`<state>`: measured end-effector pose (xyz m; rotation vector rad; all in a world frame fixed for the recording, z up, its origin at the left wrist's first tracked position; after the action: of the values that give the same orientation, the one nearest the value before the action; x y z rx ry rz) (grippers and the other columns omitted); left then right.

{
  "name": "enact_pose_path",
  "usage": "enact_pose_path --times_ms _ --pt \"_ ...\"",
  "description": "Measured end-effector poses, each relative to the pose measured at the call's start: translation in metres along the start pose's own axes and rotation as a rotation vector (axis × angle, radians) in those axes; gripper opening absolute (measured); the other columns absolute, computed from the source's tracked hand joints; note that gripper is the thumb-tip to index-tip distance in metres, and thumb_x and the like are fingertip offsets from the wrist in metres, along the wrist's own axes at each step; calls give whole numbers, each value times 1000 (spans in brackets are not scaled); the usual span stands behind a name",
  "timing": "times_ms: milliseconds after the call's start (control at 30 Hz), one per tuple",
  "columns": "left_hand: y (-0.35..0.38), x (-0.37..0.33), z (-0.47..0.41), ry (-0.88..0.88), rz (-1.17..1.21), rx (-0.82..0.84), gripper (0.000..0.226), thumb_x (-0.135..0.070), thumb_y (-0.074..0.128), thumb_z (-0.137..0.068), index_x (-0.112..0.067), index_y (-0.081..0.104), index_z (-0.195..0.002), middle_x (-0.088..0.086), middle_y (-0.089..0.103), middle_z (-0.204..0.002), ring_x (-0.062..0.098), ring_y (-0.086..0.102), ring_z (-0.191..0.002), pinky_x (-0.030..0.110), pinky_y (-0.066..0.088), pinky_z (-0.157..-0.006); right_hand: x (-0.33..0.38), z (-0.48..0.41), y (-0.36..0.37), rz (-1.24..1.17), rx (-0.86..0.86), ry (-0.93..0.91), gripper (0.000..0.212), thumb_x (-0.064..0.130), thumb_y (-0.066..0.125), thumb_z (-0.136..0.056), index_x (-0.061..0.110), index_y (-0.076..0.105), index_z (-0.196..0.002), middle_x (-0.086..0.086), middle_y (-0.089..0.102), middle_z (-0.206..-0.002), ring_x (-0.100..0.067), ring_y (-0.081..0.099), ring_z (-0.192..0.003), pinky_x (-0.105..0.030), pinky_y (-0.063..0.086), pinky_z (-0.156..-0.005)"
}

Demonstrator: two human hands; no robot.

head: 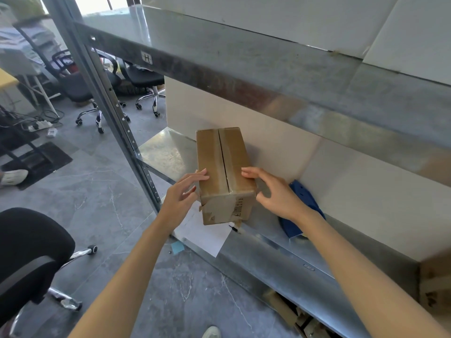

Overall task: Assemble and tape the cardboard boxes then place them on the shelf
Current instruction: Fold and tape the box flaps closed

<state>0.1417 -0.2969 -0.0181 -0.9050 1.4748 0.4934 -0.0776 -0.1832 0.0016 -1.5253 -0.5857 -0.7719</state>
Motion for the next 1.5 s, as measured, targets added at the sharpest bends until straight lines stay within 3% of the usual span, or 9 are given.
enact_pose_path --times_ms 300,467,700,900,1033,1200,1333,1433,1500 --pt "6 4 0 46 -100 -138 41 14 44 -94 -10 66 -118 -4 58 -136 13 46 -134 38 51 -102 -1 -3 4 -33 -129 -40 49 13 41 -104 50 44 -136 21 58 -128 6 48 -124 -15 40 -101" --pt "9 4 1 94 -113 -195 42 13 46 -92 -16 66 -115 -20 57 -128 7 48 -130 27 53 -99 -6 -5 7 -49 -151 -19 47 14 44 -103 49 45 -134 23 58 -126 5 49 -123 -28 44 -104" --pt "8 2 -1 87 -90 -236 35 9 56 -90 -18 69 -109 -13 63 -123 15 54 -126 32 52 -99 -4 -14 7 42 -178 -14 46 26 50 -99 54 39 -134 27 55 -116 3 45 -121 -33 45 -101" --pt "7 -1 -4 38 -88 -283 27 -3 71 -85 -24 71 -101 -13 68 -118 4 60 -117 31 50 -100 -1 -12 10 14 -211 -12 43 34 54 -97 53 41 -133 27 55 -116 3 44 -122 -34 45 -101" --pt "4 0 -5 48 -138 -260 27 -14 76 -84 -34 69 -100 -20 66 -118 3 60 -116 30 50 -101 -1 -8 12 18 -162 -6 53 61 61 -84 54 41 -133 29 51 -123 6 41 -123 -32 42 -101" --pt "7 1 -7 58 -162 -269 23 -22 77 -84 -26 69 -105 -14 66 -121 7 60 -117 33 51 -101 1 -7 11 99 -182 -46 45 54 59 -89 44 47 -131 20 51 -121 2 43 -115 -37 46 -97" --pt "7 -1 -2 87 -172 -193 50 -49 75 -73 -21 68 -113 -21 60 -122 -3 56 -116 22 53 -92 5 -6 11 214 -129 -89 61 55 63 -83 41 43 -139 19 49 -125 1 39 -118 -33 46 -94" --pt "3 -3 -3 120 -231 -107 64 -49 79 -67 -16 66 -121 -18 58 -126 -4 55 -117 20 51 -93 3 -7 12 275 -138 -97 55 42 65 -87 35 48 -139 12 51 -130 -6 37 -129 -39 45 -98" --pt "0 -3 -3 127 -263 -74 68 -46 81 -65 -15 65 -124 -17 58 -126 -3 54 -117 22 51 -95 4 -5 12 263 -135 -97 55 49 62 -85 36 49 -136 13 52 -130 -5 36 -132 -39 44 -100"
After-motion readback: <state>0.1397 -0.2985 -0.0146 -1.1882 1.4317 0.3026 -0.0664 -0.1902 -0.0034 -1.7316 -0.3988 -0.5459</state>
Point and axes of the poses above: each hand's wrist, its own z-axis away from the middle knuckle, its own y-axis out of the palm, x = y × z, the point moved 5 cm from there along -z, towards the middle knuckle
